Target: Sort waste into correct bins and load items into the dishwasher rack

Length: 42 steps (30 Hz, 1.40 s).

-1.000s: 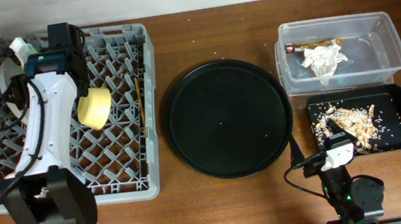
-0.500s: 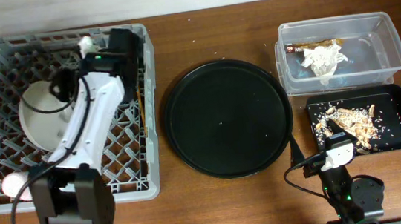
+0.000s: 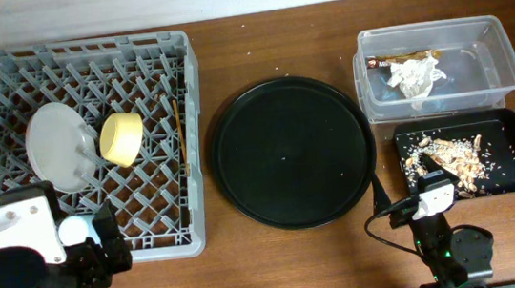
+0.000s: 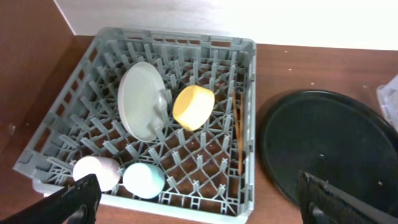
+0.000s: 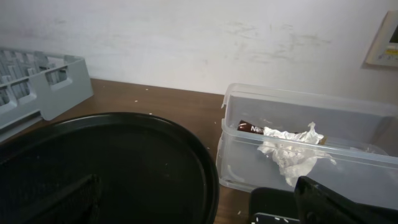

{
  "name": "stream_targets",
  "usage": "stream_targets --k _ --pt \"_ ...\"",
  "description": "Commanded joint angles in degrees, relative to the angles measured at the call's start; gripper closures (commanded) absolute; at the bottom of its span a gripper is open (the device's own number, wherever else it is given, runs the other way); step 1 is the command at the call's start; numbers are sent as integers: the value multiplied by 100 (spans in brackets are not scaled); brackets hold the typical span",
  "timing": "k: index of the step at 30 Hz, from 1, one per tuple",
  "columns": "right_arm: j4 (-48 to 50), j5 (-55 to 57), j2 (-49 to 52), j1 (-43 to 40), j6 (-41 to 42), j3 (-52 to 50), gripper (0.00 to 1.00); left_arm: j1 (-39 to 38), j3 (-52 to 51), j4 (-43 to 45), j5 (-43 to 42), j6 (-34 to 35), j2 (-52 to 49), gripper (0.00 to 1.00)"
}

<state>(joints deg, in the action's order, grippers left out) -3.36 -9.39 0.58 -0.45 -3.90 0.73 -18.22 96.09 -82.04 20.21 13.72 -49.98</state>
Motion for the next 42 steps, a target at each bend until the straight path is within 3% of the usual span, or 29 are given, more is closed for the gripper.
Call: stream_targets --k 1,2,4,9,12,15,42 --pt "-11 -52 -39 -33 -17 -42 2 568 -1766 1764 367 9 798 1" --pt "-11 -52 -39 -33 -17 -42 2 1147 -3119 2887 -153 9 1499 1" --pt "-11 -52 -39 -33 -17 -42 2 1670 -4767 4201 -798 9 2323 1" --pt "-11 -52 -39 -33 -17 -42 1 1764 -7871 6830 -1005 11 3853 1" --pt "-11 -52 -39 -33 -15 -42 2 1766 -8961 7257 -1172 11 4881 1" --pt "-11 -52 -39 -33 -17 -42 2 1764 -9556 7805 -1384 11 4968 1" --pt "-11 -52 -39 -33 -17 -42 2 1759 -9558 7794 -1427 9 4964 1"
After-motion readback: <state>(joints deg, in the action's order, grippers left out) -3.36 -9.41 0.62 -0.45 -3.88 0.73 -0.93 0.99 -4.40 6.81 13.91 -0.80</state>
